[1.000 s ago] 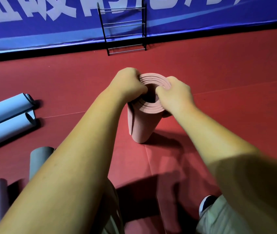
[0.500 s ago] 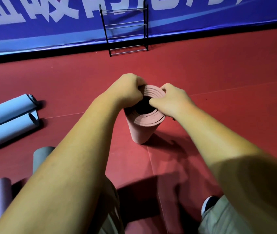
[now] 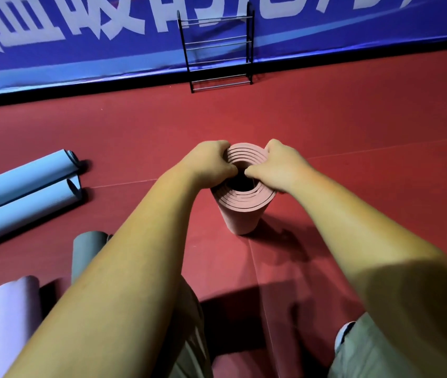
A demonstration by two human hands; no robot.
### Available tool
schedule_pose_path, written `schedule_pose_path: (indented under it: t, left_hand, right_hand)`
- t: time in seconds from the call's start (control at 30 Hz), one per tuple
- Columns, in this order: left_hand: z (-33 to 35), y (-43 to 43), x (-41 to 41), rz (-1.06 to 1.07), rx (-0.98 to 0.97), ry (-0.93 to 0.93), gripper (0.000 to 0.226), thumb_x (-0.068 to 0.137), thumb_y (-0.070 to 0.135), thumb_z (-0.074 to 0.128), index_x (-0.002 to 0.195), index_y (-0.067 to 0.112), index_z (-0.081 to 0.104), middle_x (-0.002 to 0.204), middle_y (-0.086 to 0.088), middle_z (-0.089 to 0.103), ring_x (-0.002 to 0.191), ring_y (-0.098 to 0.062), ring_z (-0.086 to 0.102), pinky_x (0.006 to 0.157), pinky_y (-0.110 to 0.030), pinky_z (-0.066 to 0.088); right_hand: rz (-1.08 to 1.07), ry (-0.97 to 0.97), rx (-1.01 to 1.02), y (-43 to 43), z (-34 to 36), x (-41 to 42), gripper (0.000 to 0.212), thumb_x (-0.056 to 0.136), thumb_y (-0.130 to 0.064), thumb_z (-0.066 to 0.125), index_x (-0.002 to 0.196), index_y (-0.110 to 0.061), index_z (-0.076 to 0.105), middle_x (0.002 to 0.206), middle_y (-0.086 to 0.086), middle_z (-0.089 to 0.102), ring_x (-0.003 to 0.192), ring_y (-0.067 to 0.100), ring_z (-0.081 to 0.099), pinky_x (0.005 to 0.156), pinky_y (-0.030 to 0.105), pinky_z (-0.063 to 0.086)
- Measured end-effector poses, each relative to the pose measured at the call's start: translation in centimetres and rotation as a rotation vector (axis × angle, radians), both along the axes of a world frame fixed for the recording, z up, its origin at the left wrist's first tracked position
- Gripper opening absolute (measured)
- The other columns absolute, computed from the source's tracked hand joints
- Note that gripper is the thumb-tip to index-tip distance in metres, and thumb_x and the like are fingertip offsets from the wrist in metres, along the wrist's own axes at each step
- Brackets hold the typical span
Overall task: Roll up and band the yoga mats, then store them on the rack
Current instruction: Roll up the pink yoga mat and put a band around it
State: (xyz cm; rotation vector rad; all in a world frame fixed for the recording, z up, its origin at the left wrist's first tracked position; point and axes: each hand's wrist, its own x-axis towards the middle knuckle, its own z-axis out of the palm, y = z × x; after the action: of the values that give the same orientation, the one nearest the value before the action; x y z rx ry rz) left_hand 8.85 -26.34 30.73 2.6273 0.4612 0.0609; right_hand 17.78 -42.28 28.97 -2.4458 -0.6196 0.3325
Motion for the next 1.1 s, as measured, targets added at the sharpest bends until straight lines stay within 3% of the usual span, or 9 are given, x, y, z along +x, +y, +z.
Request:
schedule_pose_path:
  t: [0.1, 0.2, 0.33, 0.47, 0.57, 0.67, 0.8, 0.93, 1.1]
  left_hand:
    - [-0.1, 0.1, -1.1, -0.007, -0.003, -0.056, 0.022, 0.088, 0.018, 0.072, 0.107, 0.011, 0.067, 0.099, -0.006, 0.071, 0.094, -0.028, 0.065, 0.071, -0.032, 0.043]
    - [0.6, 0.8, -2.7, 0.019, -0.025, -0.122, 0.021, 0.086, 0.015, 0.072, 0.107, 0.011, 0.069, 0.097, -0.007, 0.073, 0.093, -0.027, 0.066, 0.073, -0.034, 0.049]
    - [2.2, 2.5, -5.9, 0.076, -0.080, -0.218, 0.019, 0.086, 0.013, 0.072, 0.105, 0.015, 0.070, 0.092, -0.001, 0.073, 0.088, -0.022, 0.066, 0.076, -0.032, 0.053]
    - [3.7, 5.7, -10.9, 0.169, -0.168, -0.282, 0.033, 0.084, 0.010, 0.075, 0.115, 0.022, 0.073, 0.095, 0.008, 0.073, 0.086, -0.011, 0.068, 0.073, -0.013, 0.051]
    - [4.4, 8.7, -16.1, 0.258, -0.228, -0.334, 0.041, 0.081, 0.009, 0.077, 0.119, 0.024, 0.074, 0.101, 0.006, 0.078, 0.096, -0.016, 0.073, 0.089, -0.034, 0.060]
    - [4.4, 11.4, -22.0, 0.351, -0.326, -0.401, 0.041, 0.081, 0.002, 0.078, 0.117, 0.021, 0.075, 0.102, 0.003, 0.079, 0.096, -0.015, 0.075, 0.089, -0.035, 0.062]
    - [2.5, 14.7, -30.6, 0.486, -0.467, -0.452, 0.041, 0.081, -0.001, 0.079, 0.116, 0.020, 0.074, 0.104, -0.001, 0.080, 0.094, -0.014, 0.075, 0.088, -0.036, 0.063]
    - [-1.4, 16.7, -39.5, 0.619, -0.676, -0.511, 0.044, 0.076, -0.006, 0.079, 0.114, 0.015, 0.074, 0.108, -0.011, 0.079, 0.100, -0.030, 0.076, 0.096, -0.048, 0.062]
    - [-8.1, 15.7, -49.3, 0.709, -1.015, -0.475, 0.050, 0.081, -0.021, 0.069, 0.122, 0.007, 0.063, 0.105, -0.017, 0.073, 0.098, -0.031, 0.069, 0.087, -0.042, 0.061]
  right_hand:
    - [0.014, 0.009, 0.090, 0.5, -0.1, -1.5, 0.036, 0.083, -0.026, 0.070, 0.120, -0.026, 0.067, 0.104, -0.003, 0.070, 0.097, 0.024, 0.066, 0.072, 0.029, 0.046]
    - [0.012, -0.036, 0.163, 1.3, 0.6, -3.0, 0.033, 0.081, -0.025, 0.067, 0.113, -0.025, 0.073, 0.100, -0.002, 0.075, 0.094, 0.024, 0.070, 0.077, 0.034, 0.058]
    - [0.048, -0.081, 0.206, 3.2, 2.8, -5.6, 0.030, 0.081, -0.025, 0.068, 0.111, -0.025, 0.072, 0.095, -0.006, 0.074, 0.089, 0.022, 0.067, 0.071, 0.029, 0.048]
    - [0.139, -0.114, 0.229, 6.7, 5.4, -9.6, 0.031, 0.082, -0.024, 0.067, 0.112, -0.030, 0.072, 0.096, -0.007, 0.074, 0.090, 0.022, 0.067, 0.072, 0.027, 0.046]
    - [0.241, -0.161, 0.207, 10.3, 6.9, -13.5, 0.029, 0.082, -0.023, 0.065, 0.110, -0.029, 0.072, 0.095, -0.005, 0.073, 0.091, 0.024, 0.067, 0.073, 0.029, 0.047]
    - [0.341, -0.192, 0.186, 14.1, 7.6, -18.1, 0.031, 0.081, -0.023, 0.065, 0.111, -0.027, 0.071, 0.098, -0.002, 0.074, 0.093, 0.028, 0.068, 0.079, 0.035, 0.056]
    - [0.498, -0.194, 0.135, 18.7, 7.3, -25.3, 0.033, 0.082, -0.023, 0.063, 0.113, -0.030, 0.070, 0.103, 0.001, 0.074, 0.095, 0.030, 0.068, 0.080, 0.037, 0.058]
    - [0.677, -0.224, 0.020, 22.6, 5.5, -33.0, 0.029, 0.082, -0.025, 0.064, 0.110, -0.027, 0.069, 0.108, 0.007, 0.074, 0.100, 0.034, 0.069, 0.076, 0.034, 0.051]
    - [0.917, -0.286, -0.297, 24.9, 1.7, -42.1, 0.035, 0.086, -0.022, 0.063, 0.121, -0.023, 0.068, 0.127, 0.012, 0.070, 0.114, 0.036, 0.068, 0.083, 0.035, 0.051]
